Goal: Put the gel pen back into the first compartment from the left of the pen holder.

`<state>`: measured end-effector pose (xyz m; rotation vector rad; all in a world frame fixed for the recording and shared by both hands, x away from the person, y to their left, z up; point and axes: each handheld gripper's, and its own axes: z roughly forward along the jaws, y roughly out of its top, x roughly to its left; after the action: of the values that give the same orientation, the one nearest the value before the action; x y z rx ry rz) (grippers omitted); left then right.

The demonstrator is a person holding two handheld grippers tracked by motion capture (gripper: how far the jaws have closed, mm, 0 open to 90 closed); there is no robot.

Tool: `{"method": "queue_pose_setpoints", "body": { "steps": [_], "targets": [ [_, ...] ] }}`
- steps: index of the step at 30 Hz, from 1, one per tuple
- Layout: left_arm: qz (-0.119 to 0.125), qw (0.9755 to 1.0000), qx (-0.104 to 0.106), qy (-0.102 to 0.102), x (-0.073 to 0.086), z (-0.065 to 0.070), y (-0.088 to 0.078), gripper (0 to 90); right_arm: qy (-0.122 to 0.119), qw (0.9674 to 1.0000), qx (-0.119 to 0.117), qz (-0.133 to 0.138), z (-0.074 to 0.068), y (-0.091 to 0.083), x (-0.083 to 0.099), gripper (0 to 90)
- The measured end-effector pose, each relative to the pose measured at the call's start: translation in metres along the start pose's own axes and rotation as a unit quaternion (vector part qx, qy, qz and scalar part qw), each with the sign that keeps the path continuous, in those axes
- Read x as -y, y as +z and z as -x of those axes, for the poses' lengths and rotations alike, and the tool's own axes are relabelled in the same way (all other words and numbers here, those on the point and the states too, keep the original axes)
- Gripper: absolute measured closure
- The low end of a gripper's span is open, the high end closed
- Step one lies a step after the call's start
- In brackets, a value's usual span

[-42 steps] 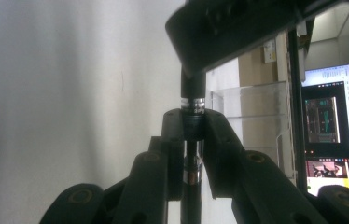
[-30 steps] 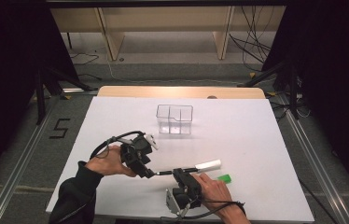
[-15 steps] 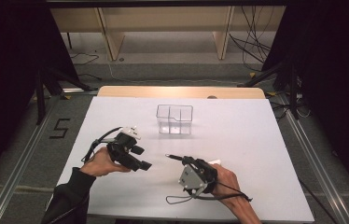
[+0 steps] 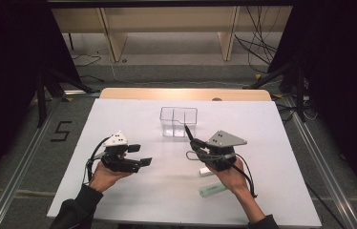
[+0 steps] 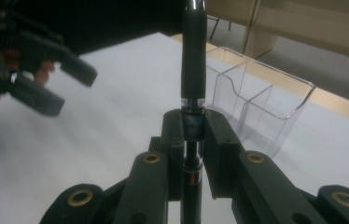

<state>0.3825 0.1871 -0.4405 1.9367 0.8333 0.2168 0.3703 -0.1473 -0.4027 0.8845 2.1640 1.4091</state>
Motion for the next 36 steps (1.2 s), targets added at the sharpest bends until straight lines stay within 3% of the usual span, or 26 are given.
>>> {"method": "queue_pose_setpoints", "body": {
  "steps": [5,10,17,24,36],
  "targets": [
    [0.012,0.9998,-0.011,0.008,0.006,0.004,0.0,20.7,0.054,0.9984,-0.01,0.009,0.015,0.01,-0.006,79.8],
    [0.032,0.9993,-0.017,0.005,0.015,0.009,-0.003,19.2,0.086,0.9962,-0.011,0.006,0.026,0.025,-0.012,79.9],
    [0.029,0.9993,-0.023,-0.007,0.027,0.012,-0.005,17.1,0.104,0.9944,-0.009,0.016,0.032,0.04,-0.026,79.8],
    [0.028,0.9994,-0.019,0.006,0.031,0.02,-0.007,15.9,0.134,0.9906,-0.011,0.026,0.04,0.056,-0.042,79.8],
    [0.022,0.9994,-0.022,0.018,0.034,0.026,-0.007,15.7,0.153,0.9876,-0.005,0.034,0.046,0.083,-0.066,79.7]
  ]
}}
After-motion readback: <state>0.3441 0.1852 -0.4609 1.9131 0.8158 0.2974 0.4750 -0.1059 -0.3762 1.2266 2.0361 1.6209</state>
